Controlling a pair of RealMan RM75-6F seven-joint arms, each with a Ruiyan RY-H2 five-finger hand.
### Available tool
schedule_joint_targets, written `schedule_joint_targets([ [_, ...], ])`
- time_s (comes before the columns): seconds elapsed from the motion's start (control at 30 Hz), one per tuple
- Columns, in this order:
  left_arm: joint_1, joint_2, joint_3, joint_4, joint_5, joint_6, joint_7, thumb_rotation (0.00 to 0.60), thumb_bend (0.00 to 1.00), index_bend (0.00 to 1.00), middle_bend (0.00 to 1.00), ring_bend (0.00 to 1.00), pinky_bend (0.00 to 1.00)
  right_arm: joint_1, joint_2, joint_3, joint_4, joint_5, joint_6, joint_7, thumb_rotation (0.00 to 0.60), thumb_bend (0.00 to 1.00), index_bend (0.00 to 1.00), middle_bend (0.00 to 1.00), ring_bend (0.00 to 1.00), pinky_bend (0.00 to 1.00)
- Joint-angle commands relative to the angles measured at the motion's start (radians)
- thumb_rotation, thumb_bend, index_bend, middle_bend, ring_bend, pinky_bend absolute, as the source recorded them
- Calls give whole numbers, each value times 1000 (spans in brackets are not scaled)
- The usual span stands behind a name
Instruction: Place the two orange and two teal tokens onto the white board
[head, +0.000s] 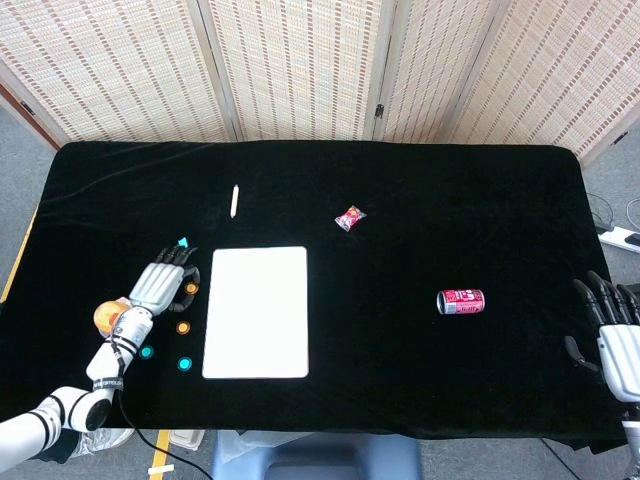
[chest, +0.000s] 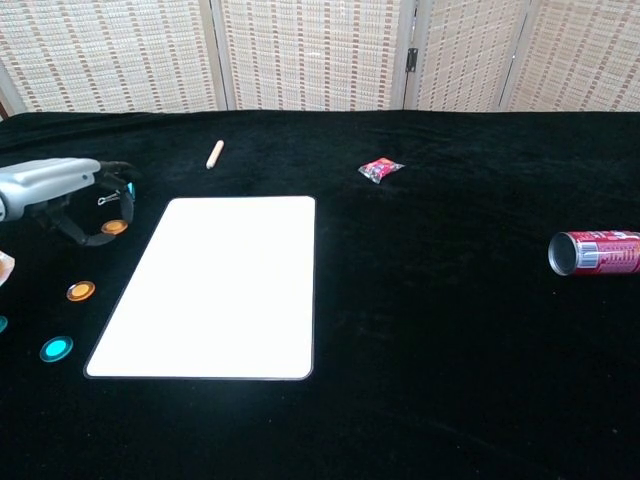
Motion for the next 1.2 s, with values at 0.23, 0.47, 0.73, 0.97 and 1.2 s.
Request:
schedule_joint_targets([
  [0.23, -81, -35, -41, -26, -17, -31, 64, 600, 463, 514, 96, 0, 0, -9, -1, -1, 13, 5, 5, 19, 600, 438, 0, 0, 0, 0],
  [0.47, -126, -76, -49, -5, -55, -67, 120, 600, 463, 512, 96, 0, 0, -18, -1, -3, 23, 13, 9, 32, 600, 438, 0, 0, 0, 0],
  [0.73, -132, -80, -34, -17, -105, -89, 170, 600, 435, 294, 82, 0, 0, -21, 1, -1, 23, 14, 11, 35, 600, 438, 0, 0, 0, 0],
  [0.97, -79, -8, -7, -108, -60, -4, 140, 600, 418, 334, 75, 0, 0, -17, 2, 1, 16, 3, 13, 30, 600, 438, 0, 0, 0, 0],
  [1.2, 12, 89, 75, -178, 50, 105, 79, 600, 424, 448, 75, 0, 0, -13, 0, 0, 11, -11, 14, 25, 600, 437, 0, 0, 0, 0],
])
